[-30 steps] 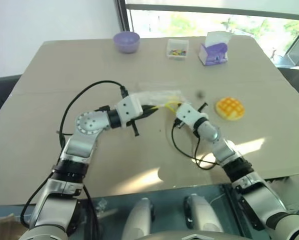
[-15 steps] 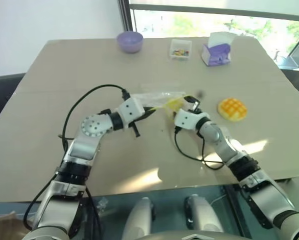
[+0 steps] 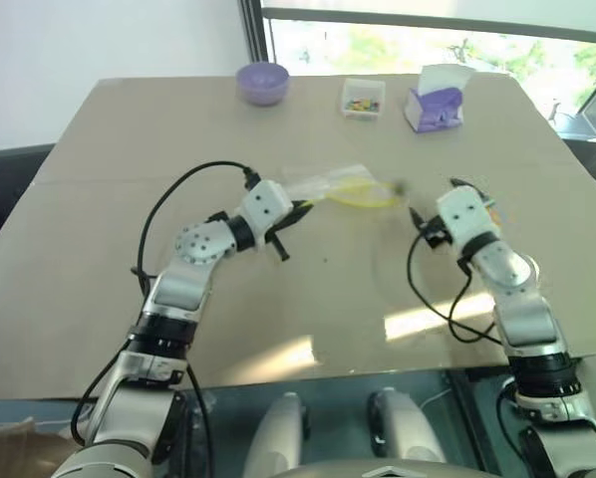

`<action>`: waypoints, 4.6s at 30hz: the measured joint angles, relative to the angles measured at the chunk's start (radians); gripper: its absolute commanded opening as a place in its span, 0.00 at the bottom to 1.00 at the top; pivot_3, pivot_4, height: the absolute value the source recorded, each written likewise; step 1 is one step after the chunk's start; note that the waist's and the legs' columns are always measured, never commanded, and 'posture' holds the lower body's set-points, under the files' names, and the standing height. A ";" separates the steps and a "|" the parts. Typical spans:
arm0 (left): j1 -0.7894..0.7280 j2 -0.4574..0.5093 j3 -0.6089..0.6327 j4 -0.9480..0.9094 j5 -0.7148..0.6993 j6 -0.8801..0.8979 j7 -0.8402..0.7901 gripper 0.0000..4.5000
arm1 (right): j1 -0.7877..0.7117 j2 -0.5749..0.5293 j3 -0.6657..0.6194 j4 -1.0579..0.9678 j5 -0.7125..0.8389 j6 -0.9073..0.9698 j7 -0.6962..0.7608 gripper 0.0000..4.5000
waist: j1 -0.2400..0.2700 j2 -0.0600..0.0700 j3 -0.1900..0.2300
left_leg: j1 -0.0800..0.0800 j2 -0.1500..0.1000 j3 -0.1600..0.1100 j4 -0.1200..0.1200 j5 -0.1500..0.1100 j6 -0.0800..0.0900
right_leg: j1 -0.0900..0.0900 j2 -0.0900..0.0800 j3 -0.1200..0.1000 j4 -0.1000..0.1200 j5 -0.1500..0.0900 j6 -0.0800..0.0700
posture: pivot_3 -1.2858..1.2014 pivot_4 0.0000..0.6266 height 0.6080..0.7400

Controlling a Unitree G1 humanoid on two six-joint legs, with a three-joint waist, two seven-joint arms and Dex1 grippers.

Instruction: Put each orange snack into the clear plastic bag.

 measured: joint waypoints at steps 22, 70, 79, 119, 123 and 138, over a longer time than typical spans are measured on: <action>-0.040 -0.016 0.028 0.016 -0.046 0.074 -0.014 0.00 | -0.075 0.082 -0.247 0.292 0.321 0.091 -0.091 0.14 | -0.007 0.000 0.000 | 0.010 0.001 0.002 -0.001 0.000 0.001 | 0.009 0.001 0.002 0.000 0.000 0.000 | 0.52 0.24 1.00; 0.043 0.007 -0.011 -0.084 -0.154 -0.027 -0.248 0.00 | -0.284 0.246 -0.154 0.170 0.766 0.569 -0.104 0.77 | -0.010 0.002 0.001 | 0.000 0.001 0.001 -0.002 -0.001 0.002 | 0.000 0.001 0.001 -0.001 0.000 0.000 | 0.52 0.24 1.00; -0.039 -0.024 0.094 -0.011 -0.239 0.119 -0.166 0.00 | -0.190 0.140 -0.133 -0.012 0.760 0.552 -0.048 0.94 | -0.007 0.002 0.001 | -0.001 0.001 0.000 -0.001 -0.001 0.002 | 0.000 0.001 0.000 -0.002 0.000 0.000 | 0.52 0.24 1.00; -0.158 -0.084 0.275 -0.089 -0.585 0.614 -0.025 0.00 | -0.159 0.108 0.205 0.160 0.234 0.024 0.051 0.51 | -0.009 0.001 0.001 | -0.001 0.001 0.001 0.000 -0.001 0.001 | 0.000 0.001 0.001 -0.001 0.000 0.000 | 0.52 0.24 1.00; -0.153 -0.084 0.275 -0.089 -0.589 0.614 -0.022 0.00 | -0.158 0.103 0.205 0.158 0.232 0.021 0.067 0.07 | -0.010 0.001 0.001 | -0.001 0.001 0.000 0.000 -0.001 0.001 | 0.000 0.001 0.001 -0.001 0.000 0.000 | 0.52 0.24 1.00; -0.149 -0.100 0.282 -0.090 -0.594 0.602 0.012 0.00 | -0.160 0.039 0.192 0.132 0.217 -0.016 0.107 0.00 | -0.008 0.001 0.001 | -0.001 0.001 0.001 0.000 -0.001 0.001 | 0.000 0.001 0.001 -0.001 0.000 0.000 | 0.52 0.24 1.00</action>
